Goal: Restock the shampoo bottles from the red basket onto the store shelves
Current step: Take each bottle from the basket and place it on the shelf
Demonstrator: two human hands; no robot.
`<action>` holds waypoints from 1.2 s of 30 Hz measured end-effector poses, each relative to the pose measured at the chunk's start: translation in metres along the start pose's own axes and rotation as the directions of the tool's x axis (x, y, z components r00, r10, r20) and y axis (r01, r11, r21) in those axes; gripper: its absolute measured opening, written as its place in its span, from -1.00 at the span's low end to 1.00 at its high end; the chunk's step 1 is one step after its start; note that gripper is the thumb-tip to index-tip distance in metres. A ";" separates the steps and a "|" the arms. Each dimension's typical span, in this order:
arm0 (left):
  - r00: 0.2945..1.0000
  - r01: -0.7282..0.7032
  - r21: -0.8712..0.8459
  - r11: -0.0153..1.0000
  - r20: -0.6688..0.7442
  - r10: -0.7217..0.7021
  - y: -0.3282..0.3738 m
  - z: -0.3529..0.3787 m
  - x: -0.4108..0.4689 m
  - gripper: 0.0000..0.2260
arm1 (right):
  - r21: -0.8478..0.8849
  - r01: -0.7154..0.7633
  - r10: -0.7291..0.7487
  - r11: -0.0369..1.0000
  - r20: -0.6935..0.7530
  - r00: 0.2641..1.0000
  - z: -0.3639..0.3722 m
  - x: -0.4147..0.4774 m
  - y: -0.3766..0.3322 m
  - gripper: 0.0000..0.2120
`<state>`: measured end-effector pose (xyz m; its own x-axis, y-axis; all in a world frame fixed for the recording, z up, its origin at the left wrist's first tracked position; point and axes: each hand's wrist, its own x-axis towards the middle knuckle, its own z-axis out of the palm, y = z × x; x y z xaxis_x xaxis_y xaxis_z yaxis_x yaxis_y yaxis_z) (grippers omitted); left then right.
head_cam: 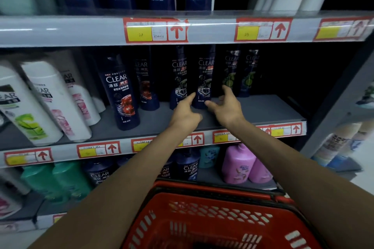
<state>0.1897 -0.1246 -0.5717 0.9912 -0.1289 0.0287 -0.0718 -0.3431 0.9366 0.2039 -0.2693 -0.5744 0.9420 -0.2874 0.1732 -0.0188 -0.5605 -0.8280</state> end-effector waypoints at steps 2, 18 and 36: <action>1.000 -0.003 0.052 0.999 0.010 0.003 0.000 -0.007 -0.009 -0.28 | -0.064 0.003 0.000 0.998 0.042 0.999 -0.018 -0.015 0.000 -0.22; 0.965 -0.222 0.790 0.572 0.262 0.012 0.051 -0.042 -0.145 -0.18 | -0.570 0.203 0.032 0.796 0.375 0.927 -0.115 -0.156 -0.043 0.08; 0.783 -0.315 0.811 0.494 0.516 -0.347 -0.086 0.019 -0.248 -0.17 | -0.643 0.375 0.300 0.668 0.693 0.655 -0.079 -0.313 0.106 -0.25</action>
<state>-0.0525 -0.0810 -0.6666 0.7439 -0.4619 -0.4830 -0.4378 -0.8829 0.1700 -0.1193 -0.3006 -0.6745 0.8438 0.1821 -0.5049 0.1251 -0.9815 -0.1451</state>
